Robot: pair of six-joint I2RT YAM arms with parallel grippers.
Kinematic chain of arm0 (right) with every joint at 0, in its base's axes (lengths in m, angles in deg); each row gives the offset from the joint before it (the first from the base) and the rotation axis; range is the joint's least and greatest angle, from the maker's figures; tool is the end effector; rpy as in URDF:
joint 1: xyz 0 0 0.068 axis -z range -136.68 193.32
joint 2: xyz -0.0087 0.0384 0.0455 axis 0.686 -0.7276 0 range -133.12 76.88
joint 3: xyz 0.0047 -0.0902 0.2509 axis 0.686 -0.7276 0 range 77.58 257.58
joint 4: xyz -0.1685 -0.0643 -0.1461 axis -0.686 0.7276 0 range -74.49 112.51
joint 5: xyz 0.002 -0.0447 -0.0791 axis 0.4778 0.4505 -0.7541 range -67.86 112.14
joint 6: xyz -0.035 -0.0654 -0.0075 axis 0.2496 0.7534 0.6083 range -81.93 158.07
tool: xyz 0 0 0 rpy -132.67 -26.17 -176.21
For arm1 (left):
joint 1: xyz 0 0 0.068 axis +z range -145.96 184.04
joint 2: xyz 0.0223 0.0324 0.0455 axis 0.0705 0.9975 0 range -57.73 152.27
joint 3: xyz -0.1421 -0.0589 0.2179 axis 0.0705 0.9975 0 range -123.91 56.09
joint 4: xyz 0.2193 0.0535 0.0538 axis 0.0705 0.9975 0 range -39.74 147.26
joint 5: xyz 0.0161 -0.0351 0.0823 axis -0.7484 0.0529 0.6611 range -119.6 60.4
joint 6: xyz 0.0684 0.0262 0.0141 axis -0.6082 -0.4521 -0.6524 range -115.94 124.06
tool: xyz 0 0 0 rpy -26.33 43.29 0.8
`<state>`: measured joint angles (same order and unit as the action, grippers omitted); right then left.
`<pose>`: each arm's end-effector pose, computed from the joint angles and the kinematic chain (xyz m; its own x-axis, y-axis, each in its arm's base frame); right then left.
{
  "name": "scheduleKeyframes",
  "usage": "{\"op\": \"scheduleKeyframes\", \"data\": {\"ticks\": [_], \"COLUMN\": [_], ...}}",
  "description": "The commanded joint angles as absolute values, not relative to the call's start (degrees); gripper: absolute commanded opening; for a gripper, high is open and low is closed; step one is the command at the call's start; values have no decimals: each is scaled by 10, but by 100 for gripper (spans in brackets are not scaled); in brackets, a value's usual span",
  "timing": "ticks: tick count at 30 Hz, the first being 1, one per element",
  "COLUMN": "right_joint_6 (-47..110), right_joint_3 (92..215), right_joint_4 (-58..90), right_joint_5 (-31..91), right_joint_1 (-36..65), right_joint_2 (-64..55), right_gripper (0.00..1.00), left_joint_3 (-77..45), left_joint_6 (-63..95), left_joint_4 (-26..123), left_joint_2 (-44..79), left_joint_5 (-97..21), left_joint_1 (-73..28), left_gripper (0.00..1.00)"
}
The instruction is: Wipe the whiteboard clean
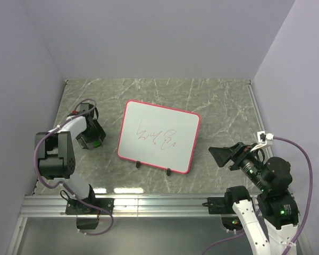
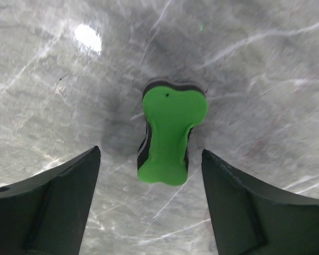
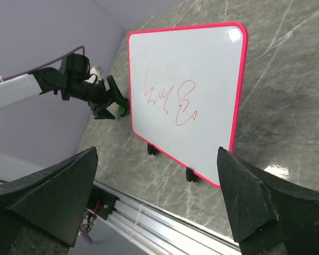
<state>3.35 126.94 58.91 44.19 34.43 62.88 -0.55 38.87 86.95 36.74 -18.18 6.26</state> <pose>0.0360 0.0294 0.3297 -0.4043 0.4712 -0.7839 -0.3408 0.7178 0.6071 0.2808 0.0234 0.1564 -0.7389 -0.5887 -0.3279 -0.6243 0.7812 0.0042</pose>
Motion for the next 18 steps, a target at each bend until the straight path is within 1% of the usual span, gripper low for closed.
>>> {"op": "scheduleKeyframes", "data": {"ticks": [1,4,8,10,12,13,14,15,16,18], "right_joint_6": [28,30,31,32,33,35,36,39,44,51], "right_joint_3": [1265,1263,1260,1260,1260,1260,1259,1257,1257,1258], "right_joint_4": [569,572,573,572,570,568,566,561,558,539], "right_joint_5": [438,432,430,429,428,428,427,426,424,422], "right_joint_1": [339,339,339,340,340,340,339,339,340,339], "right_joint_2": [626,630,627,625,623,622,620,619,616,600], "right_gripper": [100,100,100,100,99,100,100,99,100,100], "left_joint_3": [-28,-42,-55,-57,-55,-54,-51,-51,-48,-46], "left_joint_6": [397,400,401,403,404,406,406,411,412,418], "left_joint_4": [843,840,837,835,829,827,824,823,823,823], "left_joint_2": [370,388,414,424,434,437,441,442,442,433], "left_joint_5": [-184,-185,-194,-198,-201,-207,-212,-213,-216,-219], "left_joint_1": [69,71,72,72,73,72,72,72,71,72], "left_gripper": [78,60,44,38,29,24,12,5,0,0]}}
